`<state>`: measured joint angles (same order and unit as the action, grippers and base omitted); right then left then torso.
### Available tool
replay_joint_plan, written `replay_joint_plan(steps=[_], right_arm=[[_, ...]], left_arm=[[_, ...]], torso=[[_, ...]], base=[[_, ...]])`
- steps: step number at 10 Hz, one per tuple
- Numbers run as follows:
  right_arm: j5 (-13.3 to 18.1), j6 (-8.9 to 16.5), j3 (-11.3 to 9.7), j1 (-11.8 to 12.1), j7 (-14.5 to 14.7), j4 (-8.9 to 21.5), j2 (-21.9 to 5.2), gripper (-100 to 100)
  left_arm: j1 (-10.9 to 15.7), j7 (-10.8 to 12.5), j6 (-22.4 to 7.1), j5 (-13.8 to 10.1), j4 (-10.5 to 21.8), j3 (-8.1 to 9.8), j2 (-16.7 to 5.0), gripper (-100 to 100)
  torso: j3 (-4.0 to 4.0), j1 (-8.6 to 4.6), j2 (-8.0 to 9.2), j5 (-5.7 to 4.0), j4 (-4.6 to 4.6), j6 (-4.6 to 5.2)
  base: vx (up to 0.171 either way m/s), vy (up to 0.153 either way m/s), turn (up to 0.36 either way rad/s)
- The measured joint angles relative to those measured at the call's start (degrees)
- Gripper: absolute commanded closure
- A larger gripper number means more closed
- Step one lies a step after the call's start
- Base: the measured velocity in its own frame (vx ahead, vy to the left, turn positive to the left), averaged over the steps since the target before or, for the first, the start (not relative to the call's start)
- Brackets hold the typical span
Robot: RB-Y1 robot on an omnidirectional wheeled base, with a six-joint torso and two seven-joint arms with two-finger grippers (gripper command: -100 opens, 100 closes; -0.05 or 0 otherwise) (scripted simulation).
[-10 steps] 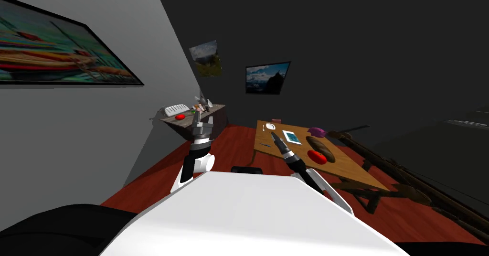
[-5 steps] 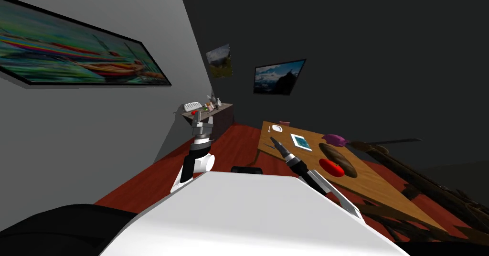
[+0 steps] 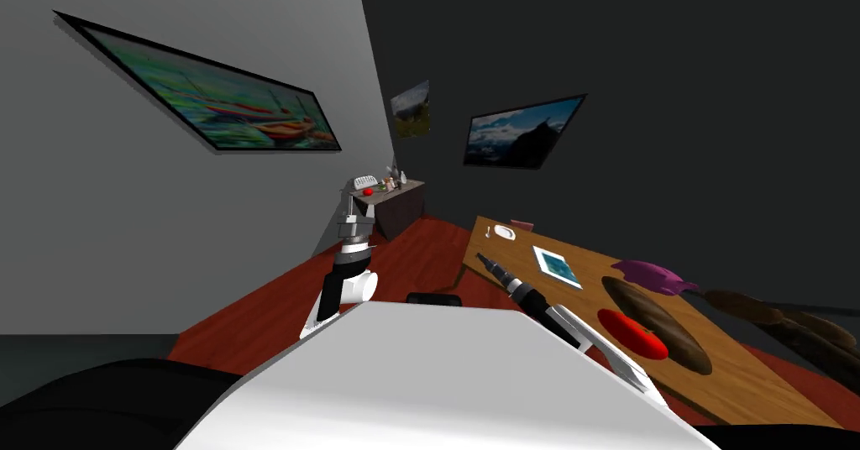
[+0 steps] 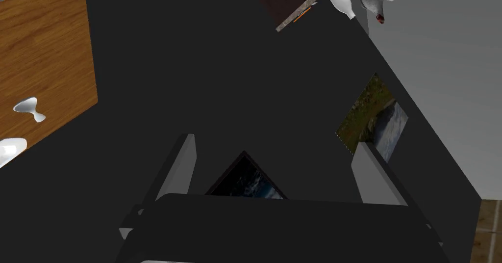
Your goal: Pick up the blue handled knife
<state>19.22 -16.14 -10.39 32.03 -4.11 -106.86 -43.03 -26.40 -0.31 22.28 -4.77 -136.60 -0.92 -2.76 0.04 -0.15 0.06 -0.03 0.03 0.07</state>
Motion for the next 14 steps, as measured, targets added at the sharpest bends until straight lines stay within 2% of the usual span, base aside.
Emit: replay_joint_plan(steps=[2,3,4,5,6,8,9,11,12,14], right_arm=[[1.1,1.2,-0.8,0.5,0.5,1.4,-2.5,-100],[1.6,1.6,-1.2,0.6,0.5,2.7,-4.3,-100],[2.3,1.9,-2.2,-0.3,0.7,5.7,-6.3,-100],[3.5,2.3,-2.9,0.3,1.3,7.8,-8.0,-100],[4.0,3.0,-3.3,0.8,1.7,8.0,-9.2,-100],[6.1,4.2,-5.9,-0.1,2.8,12.3,-11.4,-100],[7.2,5.8,-6.8,1.2,3.4,12.4,-13.2,-100],[8.5,6.4,-8.0,1.3,4.1,15.0,-14.8,-100],[9.3,7.1,-9.2,1.4,4.2,16.3,-16.7,-100],[10.8,7.4,-9.8,2.7,5.4,18.3,-17.3,-100]], left_arm=[[0.0,0.0,0.0,0.0,0.0,0.00,0.0,0],[0.0,0.0,0.0,0.0,0.0,0.00,0.0,0],[0.0,0.0,0.0,0.0,0.0,0.00,0.0,0],[0.0,0.0,0.0,0.0,0.0,0.00,0.0,0],[0.0,0.0,0.0,0.0,0.0,0.01,0.0,0],[0.0,0.0,0.0,0.0,0.0,0.00,0.0,0],[0.0,0.0,0.0,0.0,0.0,0.01,0.0,0],[0.0,0.0,0.0,0.0,0.0,0.01,0.0,0],[0.0,0.0,0.0,0.0,0.0,0.00,0.0,0],[0.0,0.0,0.0,0.0,0.0,0.01,0.0,0]], torso=[[-0.02,-0.01,-0.04,-0.01,-0.01,0.03],[-0.04,-0.02,-0.08,-0.01,-0.02,-0.04],[-0.06,-0.05,-0.11,-0.02,-0.02,-0.04],[-0.07,-0.06,-0.12,-0.02,-0.03,-0.02],[-0.07,-0.06,-0.13,-0.02,-0.03,0.04],[-0.12,-0.07,-0.21,-0.02,-0.05,-0.01],[-0.14,-0.10,-0.24,-0.02,-0.05,0.01],[-0.15,-0.07,-0.25,-0.02,-0.06,0.02],[-0.17,-0.09,-0.31,-0.02,-0.06,-0.04],[-0.15,-0.08,-0.26,-0.03,-0.06,0.03]], base=[[-0.016,0.002,0.222],[-0.013,0.001,0.441],[-0.005,-0.002,0.436],[0.001,-0.008,0.138],[0.005,0.001,0.335],[0.024,-0.013,0.388],[0.027,-0.019,0.089],[0.034,-0.009,0.321],[0.030,-0.026,0.123],[0.030,-0.017,0.130]])
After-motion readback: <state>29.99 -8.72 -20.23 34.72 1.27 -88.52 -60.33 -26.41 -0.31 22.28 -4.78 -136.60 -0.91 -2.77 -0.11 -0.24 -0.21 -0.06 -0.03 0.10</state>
